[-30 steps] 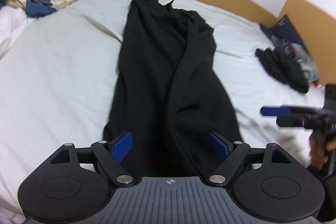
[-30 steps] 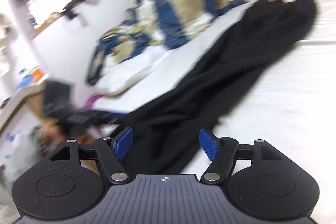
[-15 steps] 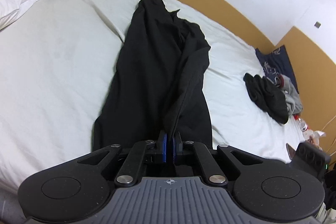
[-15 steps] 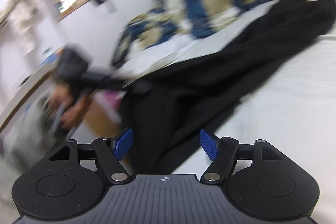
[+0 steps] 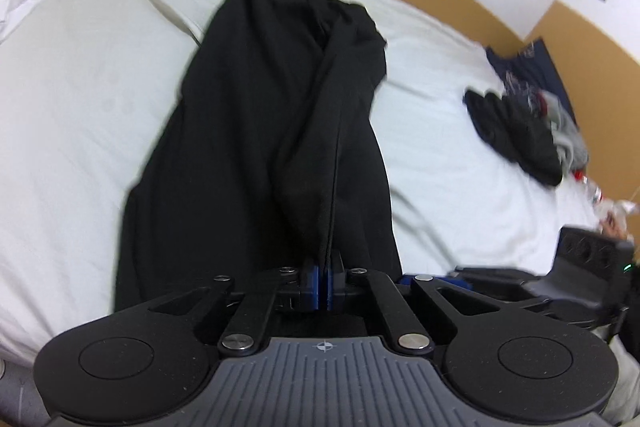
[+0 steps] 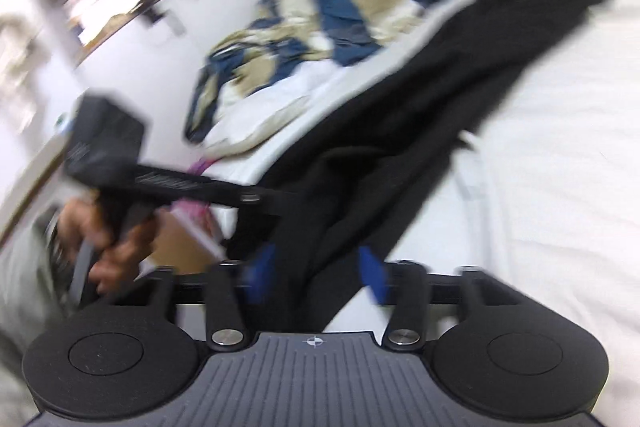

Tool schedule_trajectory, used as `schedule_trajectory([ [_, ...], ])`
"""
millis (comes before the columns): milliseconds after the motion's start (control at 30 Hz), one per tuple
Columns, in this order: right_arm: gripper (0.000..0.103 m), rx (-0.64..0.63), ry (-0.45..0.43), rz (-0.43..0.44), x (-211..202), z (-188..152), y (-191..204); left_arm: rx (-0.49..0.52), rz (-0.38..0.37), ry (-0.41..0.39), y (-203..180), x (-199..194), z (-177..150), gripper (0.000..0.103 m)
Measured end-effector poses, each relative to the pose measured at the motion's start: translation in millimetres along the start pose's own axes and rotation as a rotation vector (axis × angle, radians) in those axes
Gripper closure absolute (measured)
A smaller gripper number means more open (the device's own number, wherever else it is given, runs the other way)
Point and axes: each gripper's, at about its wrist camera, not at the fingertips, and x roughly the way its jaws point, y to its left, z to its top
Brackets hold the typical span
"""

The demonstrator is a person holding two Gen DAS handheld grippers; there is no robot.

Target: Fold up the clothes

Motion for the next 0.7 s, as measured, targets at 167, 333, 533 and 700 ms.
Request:
schedule_trajectory([
  [167,0.075,0.07,-0.015,-0.072,11,6,-3,-0.012,-0.003,-0.013,11,-4,6,0.101],
  [333,0.096,-0.006,-0.017,-0.187,23,11,9,-0.044,-0.006,-0.032,27,-3,3,0.101],
  [533,0.101,-0.183,-0.144,-0.322,-20,-3,33,-0.083,-0.014,-0.097,52,-23,9,0.101],
  [700,0.101,-0.256,-0.191,-0.35,-32,2,41,-0.09,0.039,-0.078,67,-17,12,0.1],
])
